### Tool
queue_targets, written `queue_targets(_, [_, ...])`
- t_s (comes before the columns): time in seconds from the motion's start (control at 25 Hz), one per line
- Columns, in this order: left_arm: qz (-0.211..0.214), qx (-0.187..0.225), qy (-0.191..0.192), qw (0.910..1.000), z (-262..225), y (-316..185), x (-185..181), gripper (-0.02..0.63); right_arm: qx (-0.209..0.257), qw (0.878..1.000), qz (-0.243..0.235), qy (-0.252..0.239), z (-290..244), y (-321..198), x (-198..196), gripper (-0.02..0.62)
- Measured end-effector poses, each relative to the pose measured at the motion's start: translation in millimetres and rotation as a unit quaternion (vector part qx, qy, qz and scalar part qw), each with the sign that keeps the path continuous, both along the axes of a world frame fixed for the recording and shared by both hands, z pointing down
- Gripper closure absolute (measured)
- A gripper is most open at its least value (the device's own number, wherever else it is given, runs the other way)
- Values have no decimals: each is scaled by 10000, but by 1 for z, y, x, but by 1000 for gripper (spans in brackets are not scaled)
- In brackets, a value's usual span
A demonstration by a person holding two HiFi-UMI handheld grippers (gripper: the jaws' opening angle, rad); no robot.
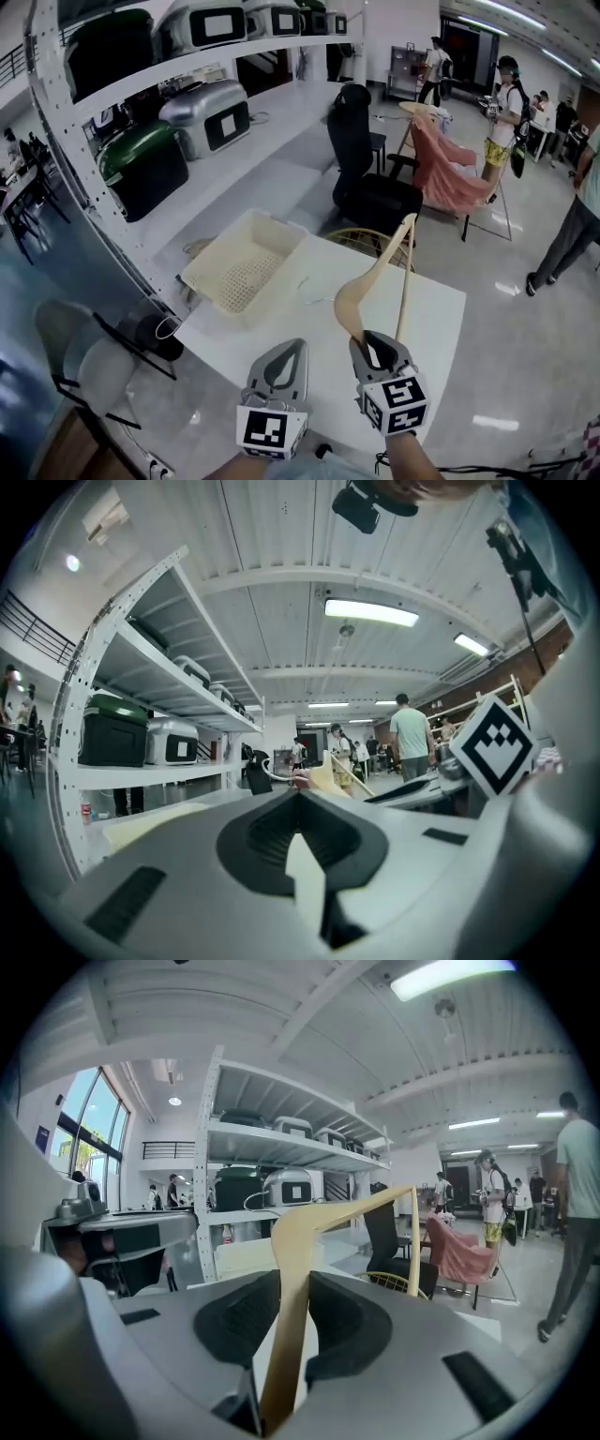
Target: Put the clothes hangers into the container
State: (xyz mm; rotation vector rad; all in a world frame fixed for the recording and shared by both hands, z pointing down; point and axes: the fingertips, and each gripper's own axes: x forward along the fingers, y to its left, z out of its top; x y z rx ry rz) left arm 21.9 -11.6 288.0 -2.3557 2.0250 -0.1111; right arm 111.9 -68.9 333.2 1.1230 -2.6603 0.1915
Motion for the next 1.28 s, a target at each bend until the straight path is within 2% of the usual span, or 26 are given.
queue_targets(0.16, [-74, 77, -226, 9997, -6, 17, 0, 594, -15, 10000, -47, -85, 1, 10, 2, 494])
queue_targets(0.6, [-226, 133, -301, 9992, -13, 19, -19, 594, 20, 9997, -198, -172, -1, 5, -22, 494])
queue_targets(0.68, [-218, 166, -337, 9991, -11, 13, -32, 594, 36, 9997, -185, -153, -1, -2, -33, 493])
queue_targets(0.8, [-259, 134, -142, 9995, -7, 2, -58, 594, 35, 9999, -109, -101, 5, -16, -54, 493])
queue_targets(0.96, [-171, 78, -167, 9997, 2, -19, -103, 594, -76, 9999, 150, 14, 19, -37, -84, 492])
queue_targets(1.28, [403, 33, -87, 9991, -1, -74, -199, 594, -300, 9971, 672, 217, 27, -76, -175, 493])
